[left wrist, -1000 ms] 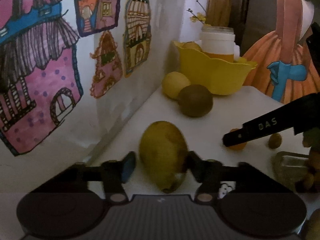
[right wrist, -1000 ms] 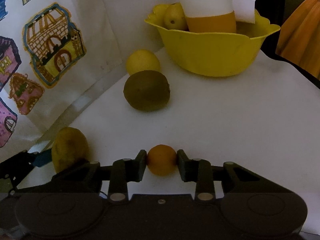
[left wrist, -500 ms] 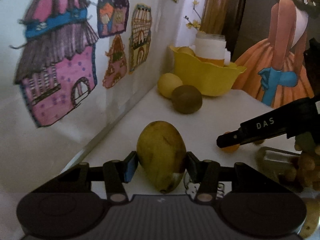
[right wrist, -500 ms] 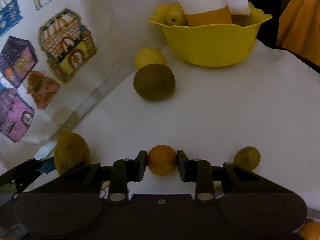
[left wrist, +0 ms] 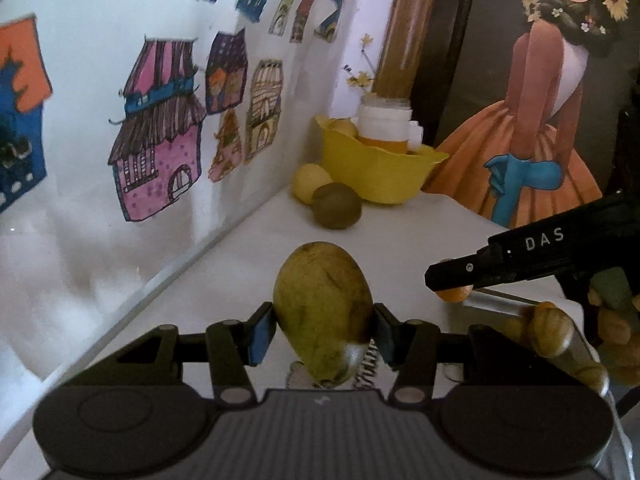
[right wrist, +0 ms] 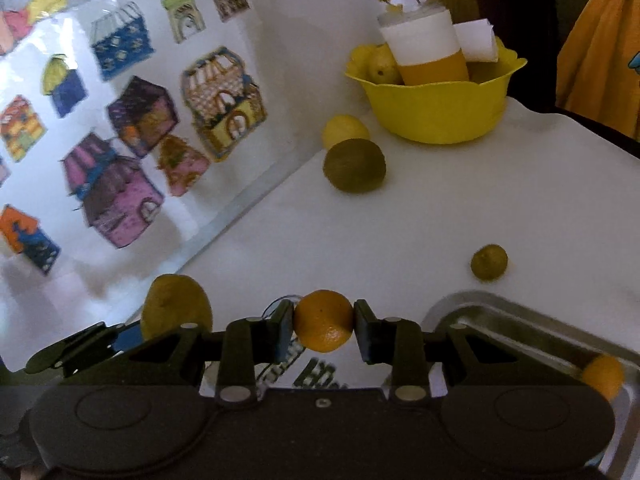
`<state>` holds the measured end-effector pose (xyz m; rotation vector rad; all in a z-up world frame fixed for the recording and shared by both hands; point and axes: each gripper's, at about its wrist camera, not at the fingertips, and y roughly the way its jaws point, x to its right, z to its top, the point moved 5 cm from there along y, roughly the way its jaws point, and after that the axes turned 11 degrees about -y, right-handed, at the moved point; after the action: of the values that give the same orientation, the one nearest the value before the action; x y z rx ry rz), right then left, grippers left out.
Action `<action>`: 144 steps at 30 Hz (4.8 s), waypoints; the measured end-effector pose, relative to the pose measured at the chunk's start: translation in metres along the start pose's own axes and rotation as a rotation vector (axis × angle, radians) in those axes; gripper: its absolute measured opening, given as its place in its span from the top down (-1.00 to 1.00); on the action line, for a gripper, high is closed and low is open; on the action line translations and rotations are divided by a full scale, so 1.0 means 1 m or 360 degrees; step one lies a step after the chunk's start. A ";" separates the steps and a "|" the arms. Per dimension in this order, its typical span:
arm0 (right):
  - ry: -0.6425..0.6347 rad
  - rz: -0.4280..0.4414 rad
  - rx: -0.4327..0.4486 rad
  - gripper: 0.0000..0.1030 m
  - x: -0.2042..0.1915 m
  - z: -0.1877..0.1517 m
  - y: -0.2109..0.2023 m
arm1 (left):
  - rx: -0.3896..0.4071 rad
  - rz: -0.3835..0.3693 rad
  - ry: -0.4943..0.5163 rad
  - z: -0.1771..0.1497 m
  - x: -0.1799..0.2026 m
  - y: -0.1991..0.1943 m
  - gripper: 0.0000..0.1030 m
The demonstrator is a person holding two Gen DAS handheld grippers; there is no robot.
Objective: Organize fruits
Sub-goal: 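Carry the mango in the left tool over the tray while the right tool carries the tangerine, then lower the mango and tangerine into the tray and open both tools, then withdraw both open tools up and away from the tray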
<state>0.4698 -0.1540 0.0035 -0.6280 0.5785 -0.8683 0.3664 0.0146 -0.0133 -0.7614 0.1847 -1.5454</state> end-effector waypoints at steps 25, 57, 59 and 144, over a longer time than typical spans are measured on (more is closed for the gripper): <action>0.0081 -0.0070 0.0071 0.33 0.021 -0.124 -0.142 | -0.0068 -0.0272 0.0082 -0.073 0.088 -0.091 -0.08; 0.0106 -0.0113 -0.0036 0.33 0.062 -0.179 -0.132 | -0.0405 -0.0369 0.0274 -0.154 0.145 -0.091 -0.09; 0.0097 -0.0117 -0.0036 0.33 0.063 -0.179 -0.132 | -0.0409 -0.0360 0.0263 -0.154 0.144 -0.089 -0.09; -0.0036 -0.0207 -0.0328 -0.99 -0.063 -0.211 -0.217 | -0.0484 0.0064 0.0096 -0.092 0.033 -0.175 -0.99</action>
<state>0.1818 -0.2643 0.0262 -0.8689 0.6165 -0.9290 0.1727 -0.0206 0.0230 -0.9431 0.4849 -1.5211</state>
